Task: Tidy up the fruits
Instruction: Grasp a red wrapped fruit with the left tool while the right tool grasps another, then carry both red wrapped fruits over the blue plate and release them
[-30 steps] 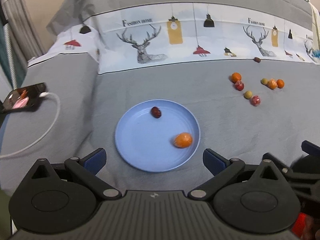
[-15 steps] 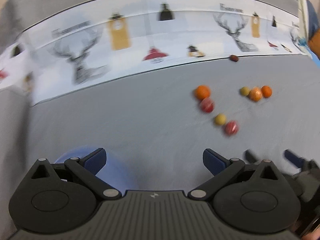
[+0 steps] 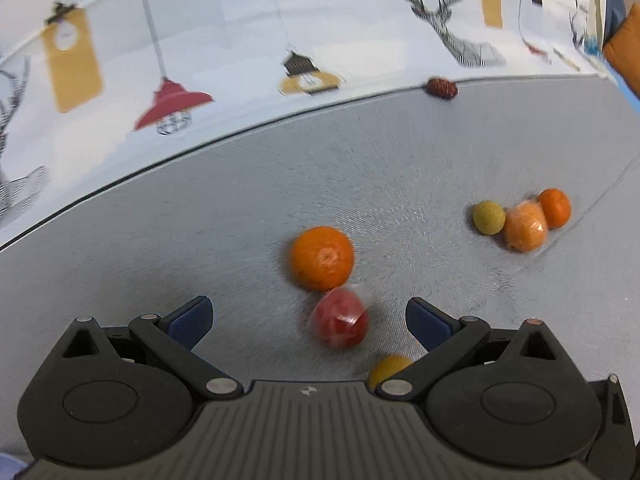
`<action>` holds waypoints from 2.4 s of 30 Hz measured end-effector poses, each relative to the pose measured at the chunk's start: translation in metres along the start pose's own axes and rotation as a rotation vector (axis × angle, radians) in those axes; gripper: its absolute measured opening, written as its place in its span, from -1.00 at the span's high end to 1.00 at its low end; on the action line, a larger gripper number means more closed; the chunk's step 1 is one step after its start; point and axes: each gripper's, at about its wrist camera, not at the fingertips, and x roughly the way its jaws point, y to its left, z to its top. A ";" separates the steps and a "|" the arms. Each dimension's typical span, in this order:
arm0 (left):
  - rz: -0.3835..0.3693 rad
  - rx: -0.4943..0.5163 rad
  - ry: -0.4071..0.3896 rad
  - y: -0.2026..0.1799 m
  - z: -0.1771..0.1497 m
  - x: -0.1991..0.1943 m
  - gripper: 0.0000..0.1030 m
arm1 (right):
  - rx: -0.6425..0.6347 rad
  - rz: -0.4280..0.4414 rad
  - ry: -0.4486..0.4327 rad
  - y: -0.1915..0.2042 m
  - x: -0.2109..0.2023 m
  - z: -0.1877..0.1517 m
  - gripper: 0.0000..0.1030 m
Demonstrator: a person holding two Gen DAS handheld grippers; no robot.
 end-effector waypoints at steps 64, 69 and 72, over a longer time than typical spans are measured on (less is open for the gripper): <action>0.169 -0.334 -0.124 0.133 -0.352 -0.356 0.41 | -0.222 0.401 -0.133 0.103 -0.358 -0.059 0.36; 0.168 -0.337 -0.117 0.135 -0.350 -0.352 0.41 | -0.231 0.402 -0.117 0.107 -0.354 -0.058 0.36; 0.165 -0.338 -0.111 0.136 -0.350 -0.350 0.41 | -0.235 0.403 -0.106 0.108 -0.351 -0.058 0.36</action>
